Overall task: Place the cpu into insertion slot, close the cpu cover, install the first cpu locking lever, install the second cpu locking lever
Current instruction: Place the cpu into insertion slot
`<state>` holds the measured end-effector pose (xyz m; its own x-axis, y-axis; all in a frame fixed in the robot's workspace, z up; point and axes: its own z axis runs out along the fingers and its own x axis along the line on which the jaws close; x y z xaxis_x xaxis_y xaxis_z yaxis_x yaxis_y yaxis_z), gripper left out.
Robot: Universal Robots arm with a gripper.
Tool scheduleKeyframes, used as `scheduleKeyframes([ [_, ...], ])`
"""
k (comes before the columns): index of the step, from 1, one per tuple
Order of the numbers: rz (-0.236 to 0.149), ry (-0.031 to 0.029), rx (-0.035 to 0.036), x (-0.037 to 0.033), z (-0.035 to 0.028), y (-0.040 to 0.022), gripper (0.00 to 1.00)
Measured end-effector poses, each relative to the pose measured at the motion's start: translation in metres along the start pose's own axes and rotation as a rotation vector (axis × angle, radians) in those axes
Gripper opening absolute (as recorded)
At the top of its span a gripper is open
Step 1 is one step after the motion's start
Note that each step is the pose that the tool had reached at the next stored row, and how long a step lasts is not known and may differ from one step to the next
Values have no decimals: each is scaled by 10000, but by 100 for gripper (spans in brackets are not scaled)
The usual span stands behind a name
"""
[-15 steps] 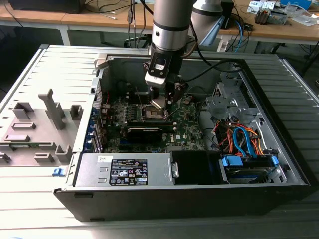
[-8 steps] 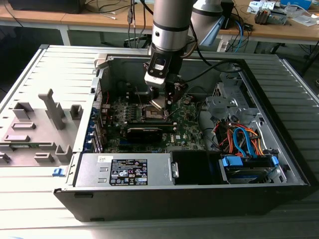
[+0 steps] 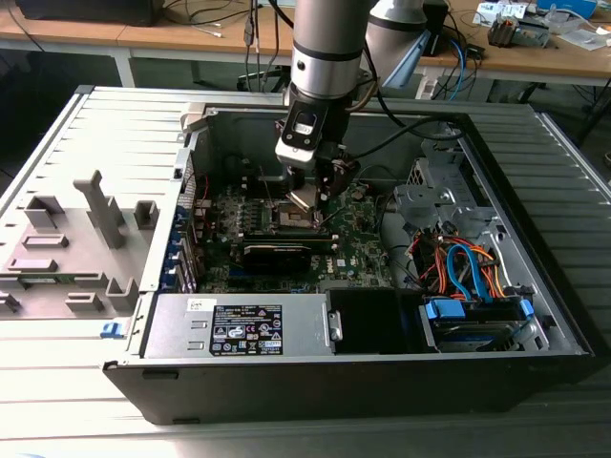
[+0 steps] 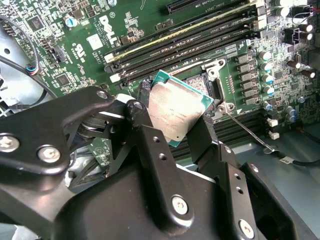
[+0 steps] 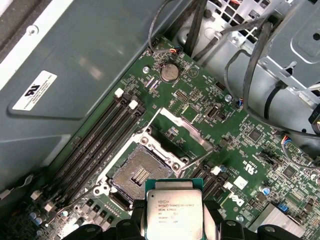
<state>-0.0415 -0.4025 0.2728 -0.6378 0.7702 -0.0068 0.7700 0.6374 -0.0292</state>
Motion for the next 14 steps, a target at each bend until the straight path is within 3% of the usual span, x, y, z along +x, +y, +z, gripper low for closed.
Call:
scheduleKeyframes([
  [14, 225, 6, 1, -2, 8, -2, 55],
])
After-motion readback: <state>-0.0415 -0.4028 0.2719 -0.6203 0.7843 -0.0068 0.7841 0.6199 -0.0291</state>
